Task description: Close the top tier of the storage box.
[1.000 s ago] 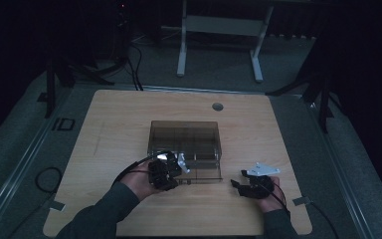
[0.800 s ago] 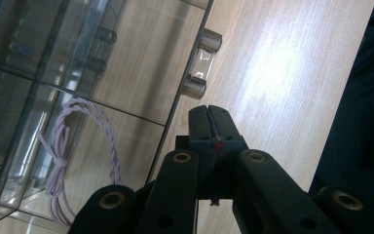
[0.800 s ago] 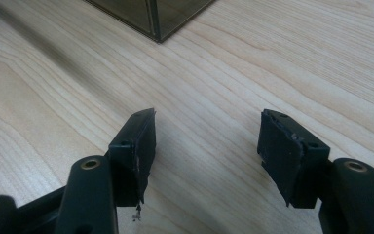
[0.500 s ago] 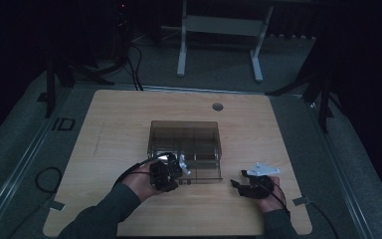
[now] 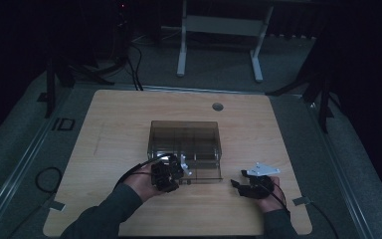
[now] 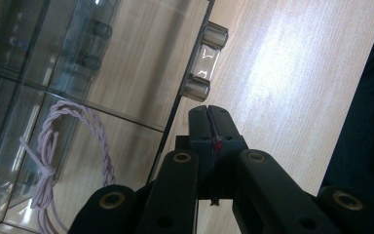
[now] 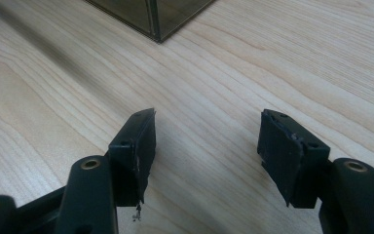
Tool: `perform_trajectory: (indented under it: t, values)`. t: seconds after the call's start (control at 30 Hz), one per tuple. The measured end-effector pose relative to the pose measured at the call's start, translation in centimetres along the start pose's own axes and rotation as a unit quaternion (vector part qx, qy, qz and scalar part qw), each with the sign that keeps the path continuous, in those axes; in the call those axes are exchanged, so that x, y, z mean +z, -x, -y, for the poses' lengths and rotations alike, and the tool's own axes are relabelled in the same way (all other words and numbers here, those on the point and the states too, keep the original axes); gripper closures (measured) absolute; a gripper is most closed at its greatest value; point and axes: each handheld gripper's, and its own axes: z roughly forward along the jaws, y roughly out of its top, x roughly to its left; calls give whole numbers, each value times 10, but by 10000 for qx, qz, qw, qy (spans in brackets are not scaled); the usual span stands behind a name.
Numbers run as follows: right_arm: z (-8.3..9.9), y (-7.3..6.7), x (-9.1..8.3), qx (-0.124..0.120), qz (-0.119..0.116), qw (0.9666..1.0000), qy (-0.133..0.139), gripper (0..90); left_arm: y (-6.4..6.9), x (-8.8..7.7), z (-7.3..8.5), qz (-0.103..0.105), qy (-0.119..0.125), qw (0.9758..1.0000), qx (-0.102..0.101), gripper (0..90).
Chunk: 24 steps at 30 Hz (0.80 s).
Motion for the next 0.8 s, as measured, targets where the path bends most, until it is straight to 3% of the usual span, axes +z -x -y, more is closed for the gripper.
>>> perform_trajectory:
  t: [0.8]
  values:
    - [0,0,0,5,-1,10000,0,392,1,9,-1,16,-33,10000,-19,900]
